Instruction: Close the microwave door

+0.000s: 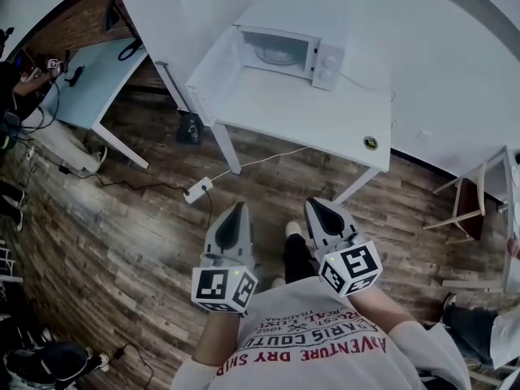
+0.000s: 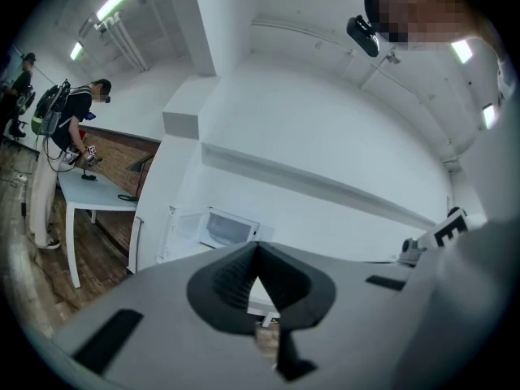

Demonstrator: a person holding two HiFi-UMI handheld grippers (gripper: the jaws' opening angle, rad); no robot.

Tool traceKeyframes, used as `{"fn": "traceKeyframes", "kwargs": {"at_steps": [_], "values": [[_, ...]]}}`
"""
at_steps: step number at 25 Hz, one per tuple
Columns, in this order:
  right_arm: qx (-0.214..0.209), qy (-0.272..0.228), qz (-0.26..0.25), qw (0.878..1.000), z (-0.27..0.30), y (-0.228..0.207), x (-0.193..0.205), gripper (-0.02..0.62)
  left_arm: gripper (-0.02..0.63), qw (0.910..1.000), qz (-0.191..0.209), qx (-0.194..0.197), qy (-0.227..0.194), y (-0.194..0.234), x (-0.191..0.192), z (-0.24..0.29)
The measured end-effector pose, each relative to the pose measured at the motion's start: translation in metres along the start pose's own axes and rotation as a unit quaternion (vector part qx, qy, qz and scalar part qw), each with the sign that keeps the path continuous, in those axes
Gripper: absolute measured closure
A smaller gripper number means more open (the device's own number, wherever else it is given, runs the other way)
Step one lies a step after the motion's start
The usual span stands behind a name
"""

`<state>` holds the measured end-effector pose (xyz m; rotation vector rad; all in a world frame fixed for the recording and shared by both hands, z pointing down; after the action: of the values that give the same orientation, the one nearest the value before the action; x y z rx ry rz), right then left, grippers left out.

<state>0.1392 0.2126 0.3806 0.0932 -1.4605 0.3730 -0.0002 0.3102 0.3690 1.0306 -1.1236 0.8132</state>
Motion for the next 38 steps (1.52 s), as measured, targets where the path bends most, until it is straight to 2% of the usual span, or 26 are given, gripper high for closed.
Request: {"fn": "traceKeyframes", "kwargs": {"at_steps": [9,15,19,27,34,38], "values": [[-0.038,-0.016,0.004,0.999,0.098,-0.099,-0.038,0.589,0.609,0.9992,0.023,-0.024,-0.021,0.008,-0.032,0.124],[-0.038,-0.015,0.008,0.999,0.146,-0.178,-0.062,0.589,0.609,0.9989,0.023,-0.035,-0.022,0.004,-0.042,0.207],[-0.033,-0.016,0.008,0.999,0.170,-0.212,-0.071,0.589,0.609,0.9987,0.018,-0.044,-0.019,0.012,-0.043,0.246],[-0.001,0.006,0.028,1.000,0.210,-0.251,-0.071,0.589,0.609,0.9995,0.006,-0.028,0.013,0.030,-0.041,0.316],[0.066,0.011,0.042,0.997,0.253,-0.300,-0.080,0.589,0.609,0.9985,0.013,0.028,0.045,0.048,-0.047,0.402],[0.105,0.008,0.051,0.993,0.268,-0.330,-0.088,0.589,0.609,0.9972,0.019,0.044,0.057,0.060,-0.056,0.446]]}}
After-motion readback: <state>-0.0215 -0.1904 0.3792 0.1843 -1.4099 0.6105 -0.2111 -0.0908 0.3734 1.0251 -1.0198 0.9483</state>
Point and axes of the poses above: the fingertips, and each gripper's own axes: z forward along the fingers, y to its left, x out of its underside, the point moved 4 cm from there along -z, backward along the fingers, and after that the axes turned 9 degrees about -x, right-handed, at the moved point
